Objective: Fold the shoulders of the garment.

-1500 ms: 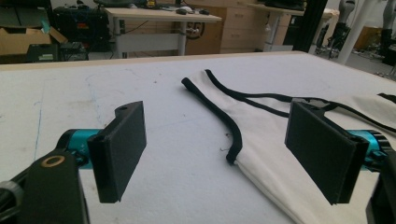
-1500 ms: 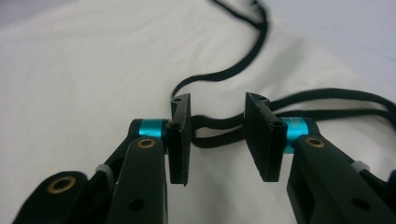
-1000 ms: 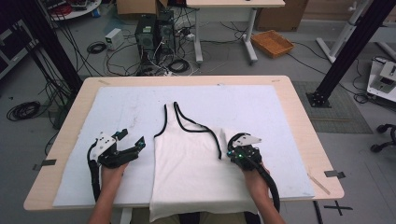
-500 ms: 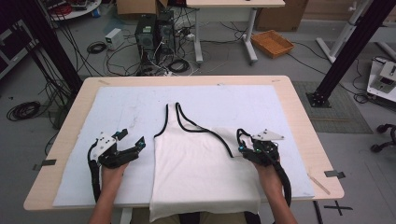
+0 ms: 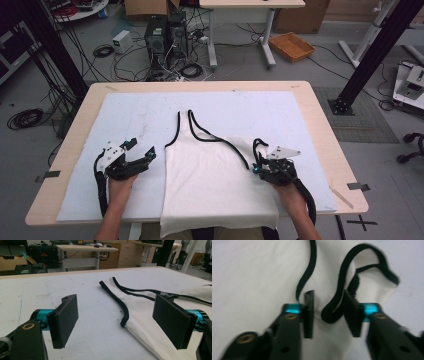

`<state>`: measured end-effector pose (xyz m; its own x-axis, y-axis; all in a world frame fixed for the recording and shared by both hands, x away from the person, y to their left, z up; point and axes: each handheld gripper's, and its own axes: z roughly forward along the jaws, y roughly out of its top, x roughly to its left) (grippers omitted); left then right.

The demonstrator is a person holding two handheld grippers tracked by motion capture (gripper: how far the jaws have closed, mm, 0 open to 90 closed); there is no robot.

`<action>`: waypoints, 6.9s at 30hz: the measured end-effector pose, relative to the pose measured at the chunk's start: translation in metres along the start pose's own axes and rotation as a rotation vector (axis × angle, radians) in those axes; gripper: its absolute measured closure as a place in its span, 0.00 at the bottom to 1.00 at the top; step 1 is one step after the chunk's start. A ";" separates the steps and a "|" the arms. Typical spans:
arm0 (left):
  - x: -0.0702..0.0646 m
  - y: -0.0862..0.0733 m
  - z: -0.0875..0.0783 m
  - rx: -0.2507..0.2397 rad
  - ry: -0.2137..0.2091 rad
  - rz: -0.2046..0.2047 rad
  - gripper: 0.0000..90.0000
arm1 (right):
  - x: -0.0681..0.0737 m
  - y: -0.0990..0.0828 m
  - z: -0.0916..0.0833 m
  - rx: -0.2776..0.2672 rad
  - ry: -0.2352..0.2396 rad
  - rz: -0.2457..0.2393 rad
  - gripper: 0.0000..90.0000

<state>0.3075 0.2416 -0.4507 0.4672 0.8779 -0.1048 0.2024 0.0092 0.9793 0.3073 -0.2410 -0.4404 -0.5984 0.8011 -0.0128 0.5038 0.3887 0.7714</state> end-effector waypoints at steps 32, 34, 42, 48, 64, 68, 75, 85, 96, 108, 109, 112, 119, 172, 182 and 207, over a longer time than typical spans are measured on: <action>-0.006 0.077 0.160 0.302 -0.031 0.019 0.25 | -0.059 -0.029 -0.057 -0.230 -0.105 0.039 0.24; -0.006 0.071 0.170 0.353 0.007 0.038 0.30 | -0.059 -0.031 -0.058 -0.228 -0.103 0.049 0.24; -0.005 0.045 0.196 0.486 0.066 0.078 0.43 | -0.056 -0.034 -0.059 -0.219 -0.099 0.051 0.24; -0.004 0.036 0.200 0.524 0.049 0.074 0.58 | -0.055 -0.035 -0.058 -0.213 -0.095 0.059 0.24; -0.016 0.050 0.161 0.297 -0.178 0.059 0.95 | -0.052 -0.036 -0.062 -0.225 -0.100 0.060 0.24; -0.023 0.047 0.135 0.220 -0.248 0.128 0.95 | -0.047 -0.037 -0.067 -0.228 -0.097 0.048 0.24; -0.034 0.032 0.101 0.198 -0.321 0.162 0.95 | -0.041 -0.036 -0.072 -0.244 -0.092 0.029 0.24; -0.051 0.013 0.064 0.200 -0.339 0.169 0.85 | -0.039 -0.037 -0.068 -0.230 -0.087 0.029 0.24; -0.059 0.045 0.074 0.194 -0.305 0.246 0.56 | -0.036 -0.036 -0.065 -0.222 -0.088 0.022 0.24; -0.070 0.034 0.127 0.387 -0.300 0.379 0.95 | -0.037 -0.037 -0.064 -0.211 -0.085 0.023 0.24; -0.070 0.034 0.127 0.387 -0.300 0.379 0.96 | -0.037 -0.037 -0.064 -0.211 -0.085 0.023 0.24; -0.065 0.045 0.113 0.253 -0.318 0.288 0.96 | -0.037 -0.038 -0.063 -0.203 -0.083 0.031 0.24; -0.063 0.056 0.069 0.080 -0.334 0.239 0.96 | -0.035 -0.038 -0.063 -0.201 -0.080 0.032 0.24; -0.071 0.002 -0.015 0.251 -0.337 -0.010 0.93 | 0.021 -0.011 -0.046 -0.102 -0.006 -0.162 0.93; -0.059 0.010 -0.019 0.093 -0.274 -0.108 0.45 | 0.016 -0.014 -0.037 -0.085 0.037 -0.140 0.81; -0.042 0.015 -0.006 0.092 -0.187 0.003 0.26 | -0.035 -0.021 -0.053 -0.187 -0.072 0.006 0.23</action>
<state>0.2863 0.2078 -0.4309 0.6179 0.7736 -0.1403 0.2744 -0.0449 0.9606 0.2846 -0.3014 -0.4224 -0.5460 0.8364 -0.0482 0.3787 0.2977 0.8763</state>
